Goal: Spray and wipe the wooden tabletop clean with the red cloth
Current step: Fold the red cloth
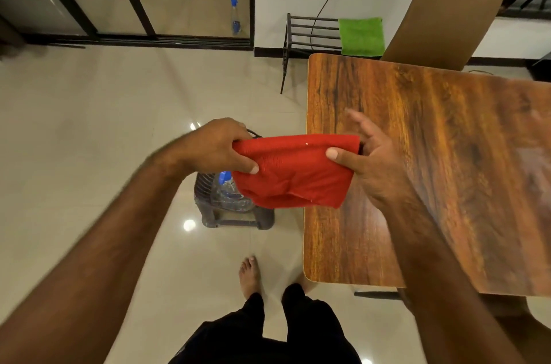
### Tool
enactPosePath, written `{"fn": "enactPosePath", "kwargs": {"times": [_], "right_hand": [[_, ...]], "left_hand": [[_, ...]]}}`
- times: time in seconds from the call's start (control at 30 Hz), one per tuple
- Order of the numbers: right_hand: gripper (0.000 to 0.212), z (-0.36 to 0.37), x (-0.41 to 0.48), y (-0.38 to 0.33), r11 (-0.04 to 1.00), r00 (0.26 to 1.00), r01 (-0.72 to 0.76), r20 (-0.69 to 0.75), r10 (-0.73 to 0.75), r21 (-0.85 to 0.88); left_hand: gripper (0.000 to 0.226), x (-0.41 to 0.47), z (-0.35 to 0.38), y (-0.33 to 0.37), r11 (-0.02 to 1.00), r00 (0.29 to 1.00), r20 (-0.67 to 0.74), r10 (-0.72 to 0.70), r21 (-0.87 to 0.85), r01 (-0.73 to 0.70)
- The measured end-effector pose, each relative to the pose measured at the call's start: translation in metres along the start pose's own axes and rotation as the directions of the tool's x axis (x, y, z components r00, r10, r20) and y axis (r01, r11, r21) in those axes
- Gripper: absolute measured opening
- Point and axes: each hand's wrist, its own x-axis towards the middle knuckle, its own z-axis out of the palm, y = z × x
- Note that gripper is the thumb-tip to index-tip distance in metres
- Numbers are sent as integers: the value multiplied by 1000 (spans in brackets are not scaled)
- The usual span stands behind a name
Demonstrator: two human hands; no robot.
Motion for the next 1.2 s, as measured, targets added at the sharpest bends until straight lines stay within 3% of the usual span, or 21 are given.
{"fn": "enactPosePath", "kwargs": {"times": [0.07,0.1,0.17,0.2,0.27,0.33,0.4,0.57,0.7,0.83,0.93,1.0,1.1,1.2], "right_hand": [[91,-6,-3,-11,999,999,35,2,-35,32],[90,-9,-4,-18,997,999,54,-9,-53,63],[83,-15,-3,-31,983,996,86,-32,-82,164],[77,-15,-1,-33,971,996,91,-25,-88,220],[75,-9,1,-29,966,999,31,27,-39,258],[91,-2,2,-12,980,999,-51,22,48,194],[95,-1,4,4,995,995,-57,-82,65,86],[77,17,10,-2,946,940,59,-302,-160,-318],[71,49,-3,-25,905,875,159,-368,-314,-394],[90,71,-26,-30,939,953,199,-167,-253,-282],[100,65,-27,-27,943,960,172,-168,-226,-286],[94,51,-21,-27,974,969,135,-179,-168,-181],[87,37,-14,-34,996,985,88,-144,-90,-24],[85,32,-11,-43,990,995,56,-89,-45,127]], "left_hand": [[15,-8,-6,0,938,996,-12,87,-336,-86],[21,-11,-7,2,843,991,-35,129,-522,-129],[33,-12,-2,7,536,981,-116,158,-824,-184],[35,-9,1,10,402,980,-150,129,-895,-191],[33,0,11,13,301,984,-171,43,-937,-176],[33,8,24,10,378,981,-189,-31,-911,-164],[35,15,35,0,515,964,-249,-95,-841,-167],[26,11,44,3,808,893,-439,-97,-558,-186],[25,-3,57,45,947,788,-613,50,-222,-232],[27,-3,74,75,915,740,-616,270,-76,-397],[40,-8,75,74,845,781,-510,361,-175,-505],[46,-12,72,63,788,807,-497,320,-332,-518],[51,-9,70,38,769,823,-550,142,-462,-442],[64,-3,68,28,659,928,-365,76,-680,-322]]}}
